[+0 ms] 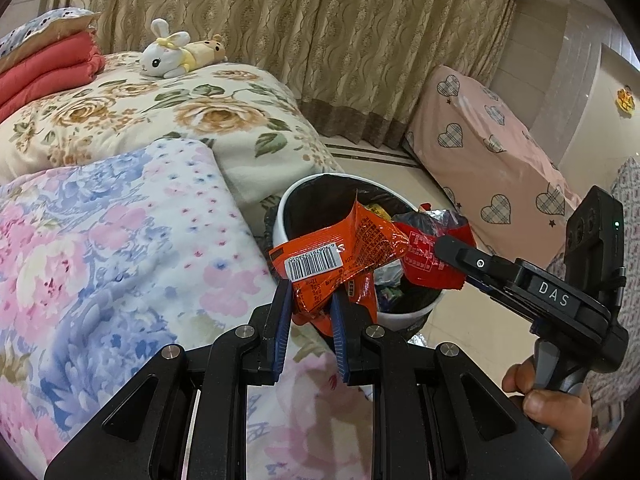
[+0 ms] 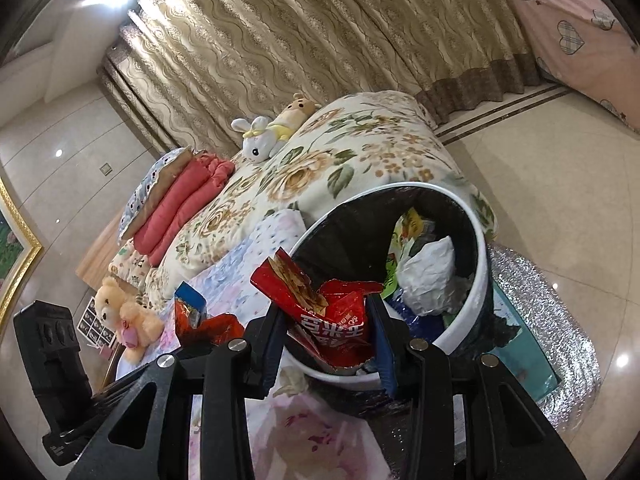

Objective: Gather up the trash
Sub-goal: 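Carry the orange and red wrappers with both tools over the trash bin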

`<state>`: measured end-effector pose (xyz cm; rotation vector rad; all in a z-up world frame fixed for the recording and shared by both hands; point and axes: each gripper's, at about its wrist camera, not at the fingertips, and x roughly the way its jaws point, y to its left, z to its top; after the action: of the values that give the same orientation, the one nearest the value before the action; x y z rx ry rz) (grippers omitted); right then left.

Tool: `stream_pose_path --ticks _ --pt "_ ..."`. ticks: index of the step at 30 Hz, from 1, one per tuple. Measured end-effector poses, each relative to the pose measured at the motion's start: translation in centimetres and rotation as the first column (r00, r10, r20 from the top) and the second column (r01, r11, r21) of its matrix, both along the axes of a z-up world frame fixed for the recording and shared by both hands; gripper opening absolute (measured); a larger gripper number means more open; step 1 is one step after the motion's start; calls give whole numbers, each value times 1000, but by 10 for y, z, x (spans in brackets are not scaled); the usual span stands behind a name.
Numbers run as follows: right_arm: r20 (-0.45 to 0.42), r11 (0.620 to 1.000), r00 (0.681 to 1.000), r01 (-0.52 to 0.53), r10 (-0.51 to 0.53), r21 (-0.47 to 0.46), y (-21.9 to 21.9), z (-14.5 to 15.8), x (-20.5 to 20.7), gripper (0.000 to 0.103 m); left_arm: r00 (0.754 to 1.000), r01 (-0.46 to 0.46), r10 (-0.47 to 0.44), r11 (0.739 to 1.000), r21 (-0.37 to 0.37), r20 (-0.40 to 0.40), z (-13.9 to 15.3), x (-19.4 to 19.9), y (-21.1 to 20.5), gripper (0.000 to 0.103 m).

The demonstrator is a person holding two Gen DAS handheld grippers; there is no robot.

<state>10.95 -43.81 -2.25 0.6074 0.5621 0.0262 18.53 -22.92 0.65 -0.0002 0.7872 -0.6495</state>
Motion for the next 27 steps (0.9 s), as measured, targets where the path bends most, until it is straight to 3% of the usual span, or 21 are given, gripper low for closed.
stream_pose_path --ticks 27 --pt "-17 1000 1000 20 -21 -14 -31 1 21 41 1000 24 -25 999 40 8 0 17 -43 18"
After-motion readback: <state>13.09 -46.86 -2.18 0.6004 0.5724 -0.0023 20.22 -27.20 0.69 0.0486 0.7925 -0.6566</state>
